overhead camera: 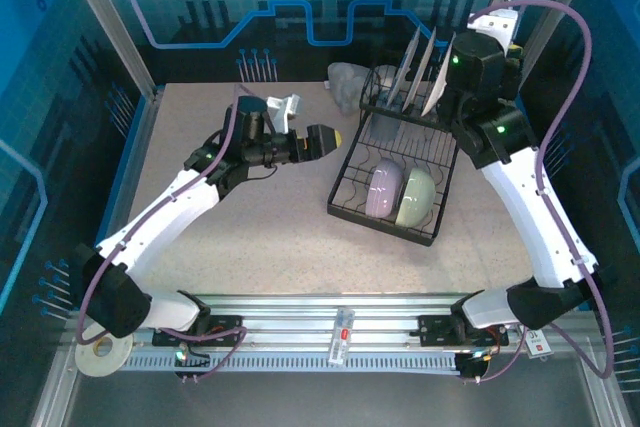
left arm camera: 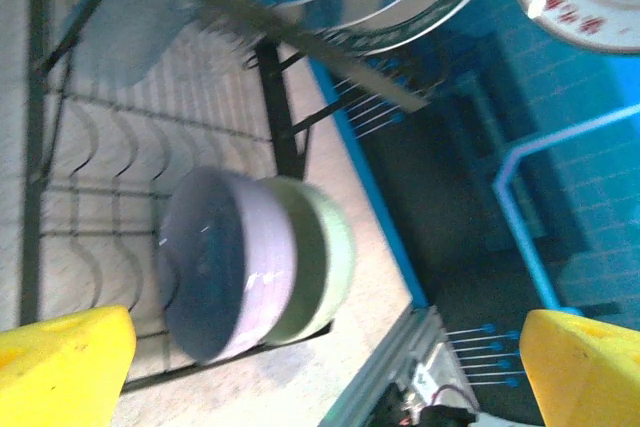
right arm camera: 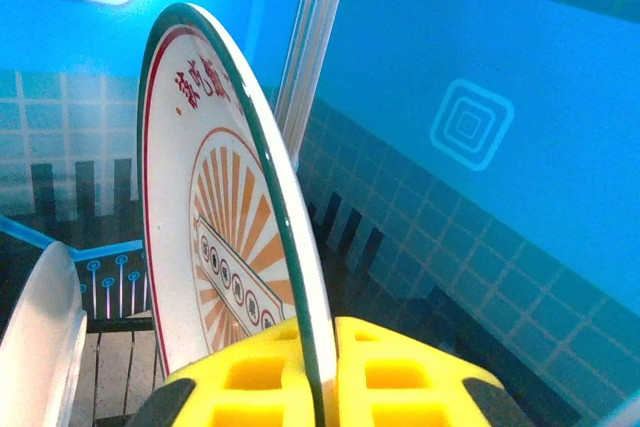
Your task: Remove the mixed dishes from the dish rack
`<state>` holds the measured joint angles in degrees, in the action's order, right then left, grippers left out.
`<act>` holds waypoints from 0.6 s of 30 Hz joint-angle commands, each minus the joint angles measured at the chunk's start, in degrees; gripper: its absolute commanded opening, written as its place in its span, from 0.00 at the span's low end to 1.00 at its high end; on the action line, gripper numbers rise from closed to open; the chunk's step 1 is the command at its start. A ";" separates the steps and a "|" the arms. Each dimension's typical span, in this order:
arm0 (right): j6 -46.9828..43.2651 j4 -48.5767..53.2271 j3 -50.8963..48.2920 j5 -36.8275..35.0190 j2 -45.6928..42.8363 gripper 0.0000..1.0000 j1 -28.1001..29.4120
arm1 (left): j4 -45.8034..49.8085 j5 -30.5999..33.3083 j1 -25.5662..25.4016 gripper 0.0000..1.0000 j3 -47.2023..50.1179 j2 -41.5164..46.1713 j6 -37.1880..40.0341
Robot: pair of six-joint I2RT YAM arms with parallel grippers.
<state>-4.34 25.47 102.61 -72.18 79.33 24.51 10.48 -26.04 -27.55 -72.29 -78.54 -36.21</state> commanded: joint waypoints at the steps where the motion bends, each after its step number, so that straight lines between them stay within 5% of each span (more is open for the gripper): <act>1: -0.95 -4.69 -0.30 -2.16 -3.44 0.00 1.06 | -7.47 -5.26 -0.40 0.99 -3.21 -0.95 -2.94; 8: 6.48 4.55 2.88 2.41 -4.91 0.00 1.33 | -10.82 -7.69 -0.64 0.99 -6.20 -2.05 -4.91; 18: 22.96 21.64 13.03 17.79 -6.96 0.00 1.25 | -14.52 -8.17 -1.35 0.99 -6.75 -2.62 -6.53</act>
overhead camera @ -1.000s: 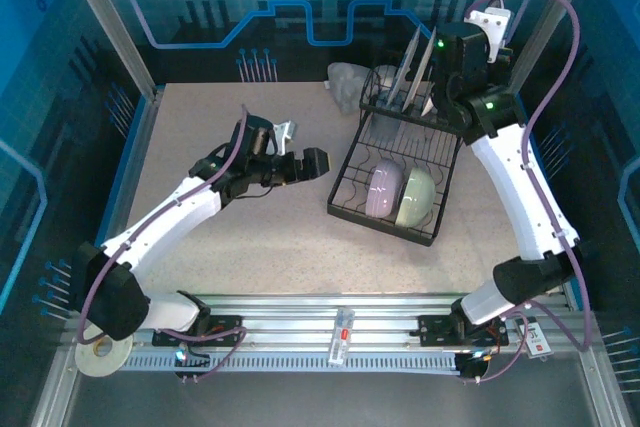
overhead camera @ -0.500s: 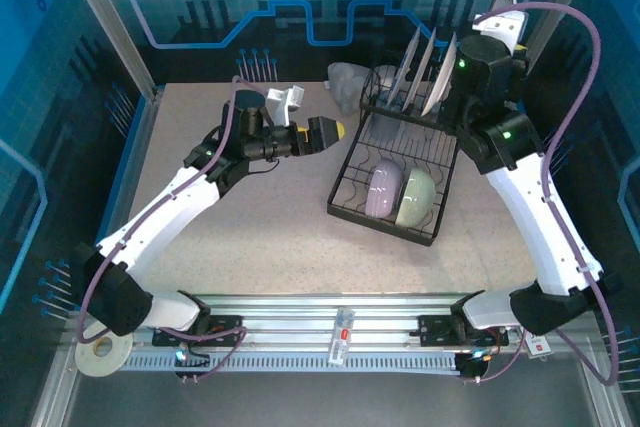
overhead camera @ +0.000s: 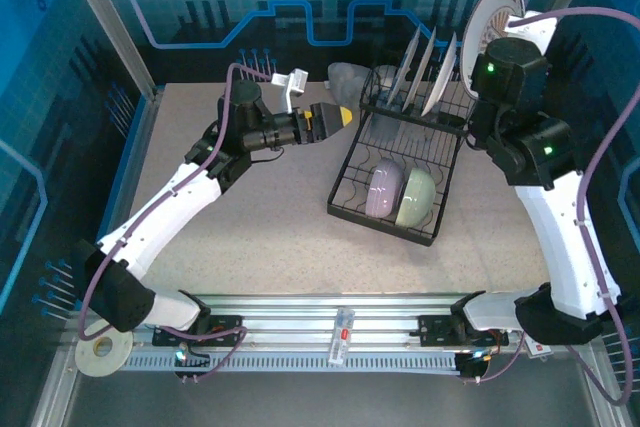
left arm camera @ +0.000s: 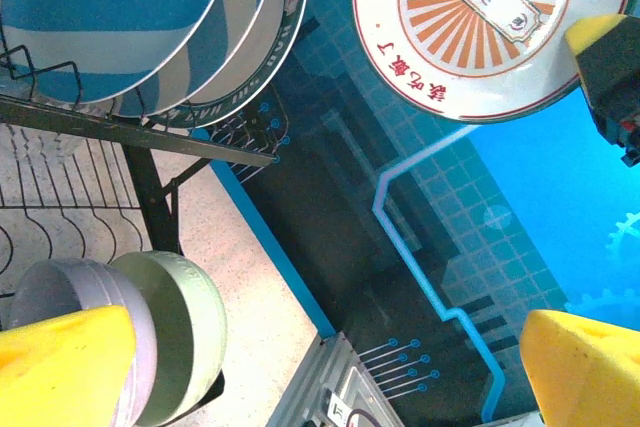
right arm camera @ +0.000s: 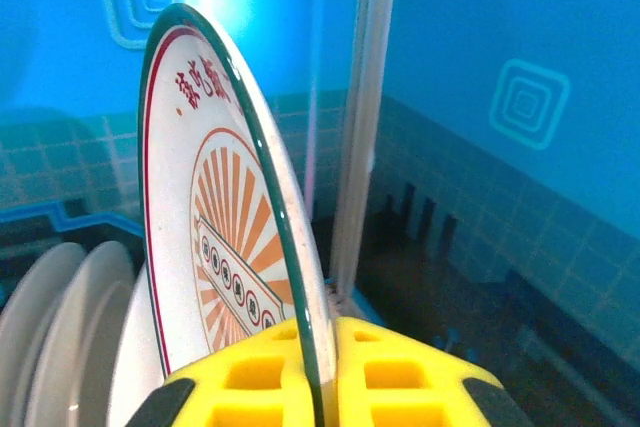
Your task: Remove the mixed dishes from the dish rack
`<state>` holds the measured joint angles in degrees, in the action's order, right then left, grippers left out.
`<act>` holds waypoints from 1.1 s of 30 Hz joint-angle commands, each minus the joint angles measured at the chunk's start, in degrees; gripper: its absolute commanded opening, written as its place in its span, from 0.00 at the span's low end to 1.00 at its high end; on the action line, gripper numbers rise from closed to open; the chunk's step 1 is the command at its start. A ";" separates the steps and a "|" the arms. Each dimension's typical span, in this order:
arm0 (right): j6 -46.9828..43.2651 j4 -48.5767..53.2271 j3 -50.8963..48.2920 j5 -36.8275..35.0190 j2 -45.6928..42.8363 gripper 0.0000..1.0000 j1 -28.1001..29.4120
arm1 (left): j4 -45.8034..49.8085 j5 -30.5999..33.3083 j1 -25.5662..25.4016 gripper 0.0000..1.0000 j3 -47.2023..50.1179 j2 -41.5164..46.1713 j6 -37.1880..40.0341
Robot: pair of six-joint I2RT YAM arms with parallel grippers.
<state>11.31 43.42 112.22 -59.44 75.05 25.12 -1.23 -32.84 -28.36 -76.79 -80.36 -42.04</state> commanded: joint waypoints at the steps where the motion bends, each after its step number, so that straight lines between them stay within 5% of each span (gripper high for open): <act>1: 8.30 4.22 3.67 6.60 -3.00 0.00 0.54 | -2.81 -1.27 -0.49 0.99 -2.47 -0.94 -0.59; 8: 16.89 8.78 5.25 22.95 -3.50 0.00 -2.71 | -1.80 0.66 -0.53 0.99 -5.31 -2.65 0.47; 18: 25.09 0.63 -8.25 51.55 -5.39 0.00 -10.34 | -3.04 1.46 -0.56 0.99 -11.68 -7.66 -2.57; 33: 30.20 -6.36 -17.87 63.27 -5.08 0.00 -13.27 | 9.11 7.94 -0.55 0.84 -19.40 -13.31 -2.38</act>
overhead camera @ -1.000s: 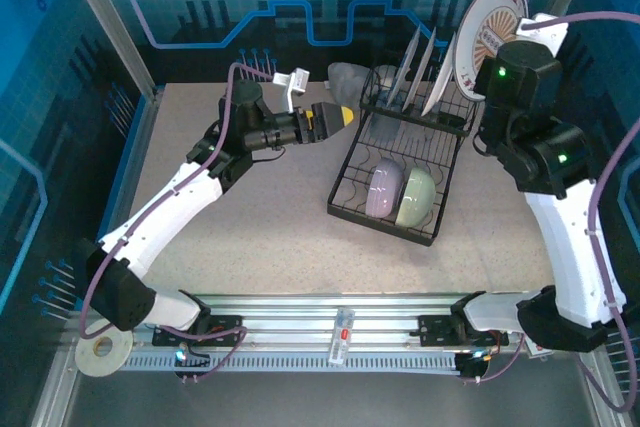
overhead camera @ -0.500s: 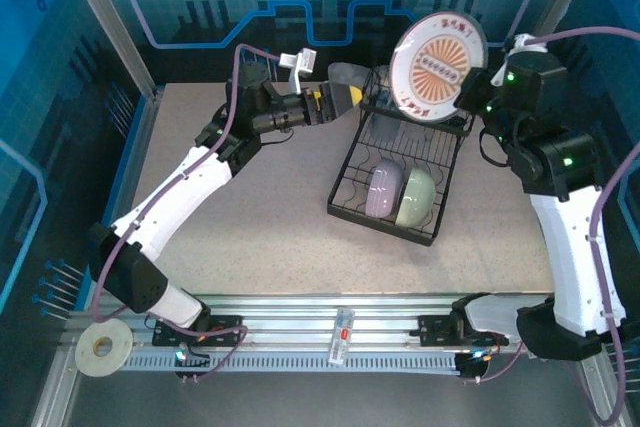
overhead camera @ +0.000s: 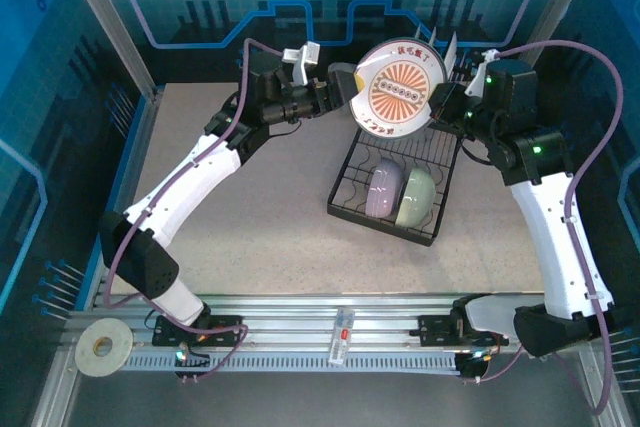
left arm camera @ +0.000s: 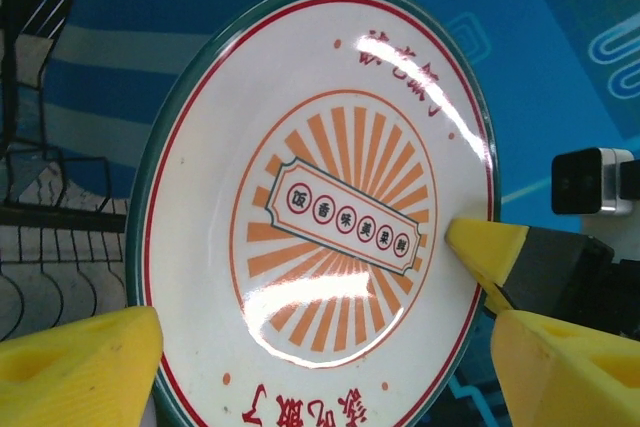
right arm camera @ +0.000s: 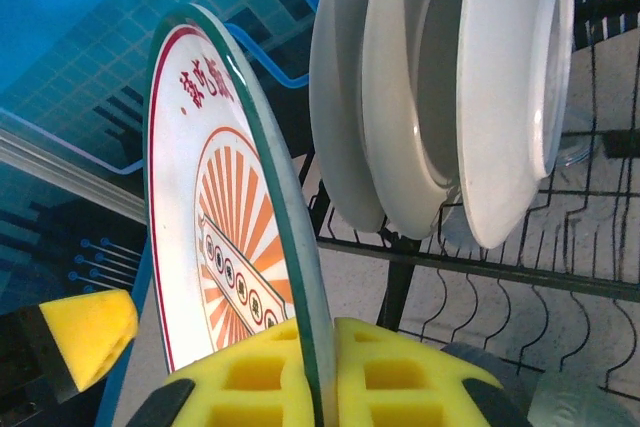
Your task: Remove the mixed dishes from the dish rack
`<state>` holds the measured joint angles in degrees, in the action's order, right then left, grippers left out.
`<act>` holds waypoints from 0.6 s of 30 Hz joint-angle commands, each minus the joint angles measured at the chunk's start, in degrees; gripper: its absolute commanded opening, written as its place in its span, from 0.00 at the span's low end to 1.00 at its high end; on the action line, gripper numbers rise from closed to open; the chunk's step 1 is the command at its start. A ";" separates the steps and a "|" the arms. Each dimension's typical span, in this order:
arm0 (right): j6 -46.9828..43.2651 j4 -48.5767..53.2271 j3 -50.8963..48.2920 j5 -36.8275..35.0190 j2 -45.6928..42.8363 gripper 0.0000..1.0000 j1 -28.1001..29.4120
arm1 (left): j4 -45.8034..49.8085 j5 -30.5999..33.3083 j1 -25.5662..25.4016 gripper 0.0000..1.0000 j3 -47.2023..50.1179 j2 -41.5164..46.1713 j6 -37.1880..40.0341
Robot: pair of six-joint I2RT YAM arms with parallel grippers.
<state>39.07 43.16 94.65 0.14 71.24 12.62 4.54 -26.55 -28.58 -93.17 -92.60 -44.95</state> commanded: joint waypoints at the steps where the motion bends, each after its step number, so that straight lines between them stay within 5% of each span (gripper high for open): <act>1: 2.66 -6.38 -0.61 3.96 -1.39 0.00 -0.88 | 3.92 2.07 -0.31 0.83 -3.12 -1.20 0.64; 18: 4.67 -8.22 -1.72 8.21 -0.46 0.00 -2.32 | 5.23 3.90 0.57 0.69 -3.34 -3.08 -2.53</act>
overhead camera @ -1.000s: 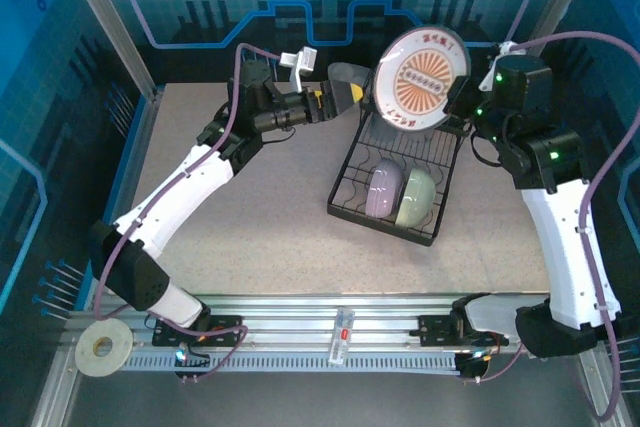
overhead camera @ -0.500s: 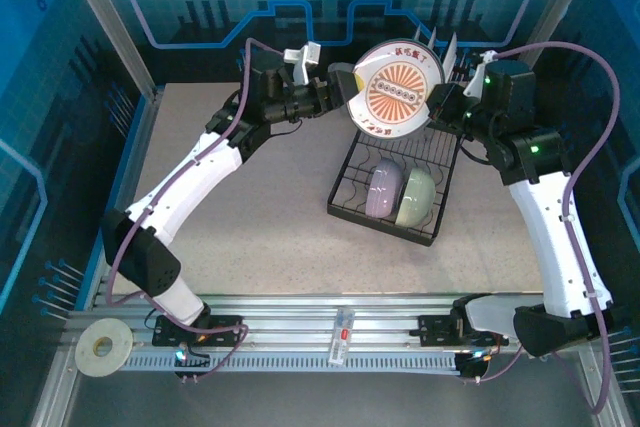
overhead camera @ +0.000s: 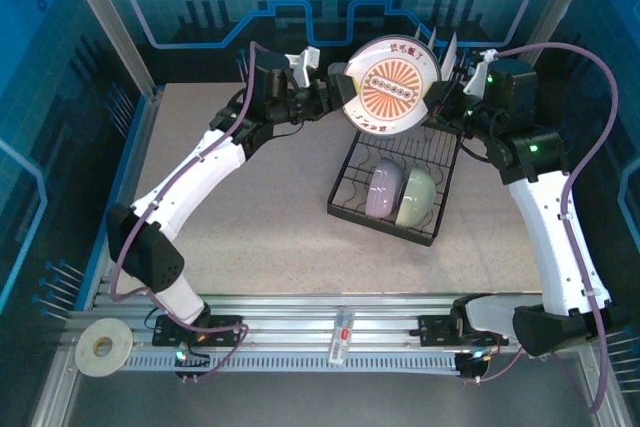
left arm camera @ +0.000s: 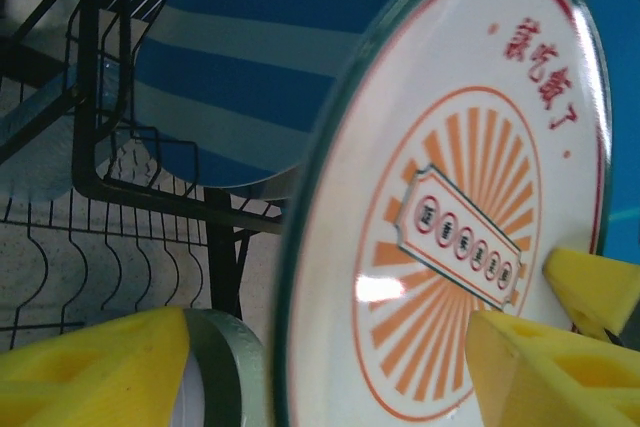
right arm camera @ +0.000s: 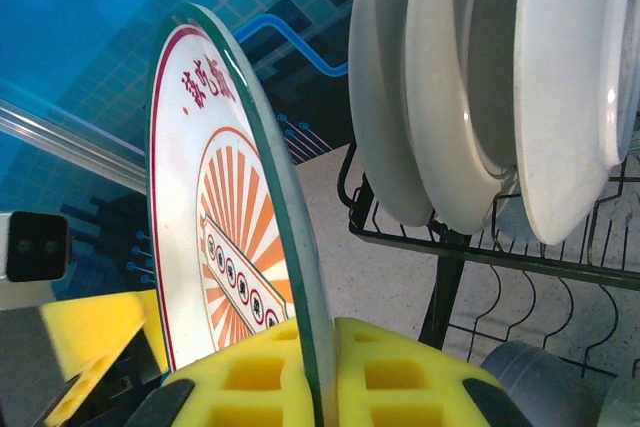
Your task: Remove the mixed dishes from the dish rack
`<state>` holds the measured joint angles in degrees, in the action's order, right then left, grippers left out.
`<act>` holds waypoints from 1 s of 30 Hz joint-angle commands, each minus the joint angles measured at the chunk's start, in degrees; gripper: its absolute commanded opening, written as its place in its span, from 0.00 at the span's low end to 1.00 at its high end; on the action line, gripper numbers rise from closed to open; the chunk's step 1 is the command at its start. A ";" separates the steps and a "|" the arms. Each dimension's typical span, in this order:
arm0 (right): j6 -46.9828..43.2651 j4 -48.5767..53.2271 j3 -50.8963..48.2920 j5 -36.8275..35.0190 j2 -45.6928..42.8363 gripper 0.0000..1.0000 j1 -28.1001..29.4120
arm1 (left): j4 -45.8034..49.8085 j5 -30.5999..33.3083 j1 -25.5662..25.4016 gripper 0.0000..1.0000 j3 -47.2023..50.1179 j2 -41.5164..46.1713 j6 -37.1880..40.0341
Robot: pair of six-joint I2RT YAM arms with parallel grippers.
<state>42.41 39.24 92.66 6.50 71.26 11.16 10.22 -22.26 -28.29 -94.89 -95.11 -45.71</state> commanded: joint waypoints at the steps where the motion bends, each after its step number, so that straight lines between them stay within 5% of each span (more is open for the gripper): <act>1: 1.32 -4.27 0.29 1.80 -0.34 0.00 -0.80 | -0.75 -0.65 0.26 0.65 -1.57 -0.64 -2.20; 7: 1.70 -4.57 0.56 2.59 0.53 0.00 -1.08 | -4.26 -2.13 0.69 0.45 0.39 -0.09 -5.75; 15: 2.45 -5.35 1.37 4.48 2.10 0.00 -1.23 | -12.94 -5.07 1.93 0.00 5.56 0.57 -13.13; 26: 3.80 -9.03 -0.19 8.07 1.70 0.00 -1.44 | -17.64 -6.83 2.45 0.00 9.23 2.45 -17.51; 30: 3.05 -12.18 -2.17 9.77 -0.33 0.41 -1.98 | -20.38 -6.07 2.48 0.00 11.55 3.72 -19.39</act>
<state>45.71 33.67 90.91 12.49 73.36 9.76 -5.98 -27.29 -25.63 -84.66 -94.04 -61.43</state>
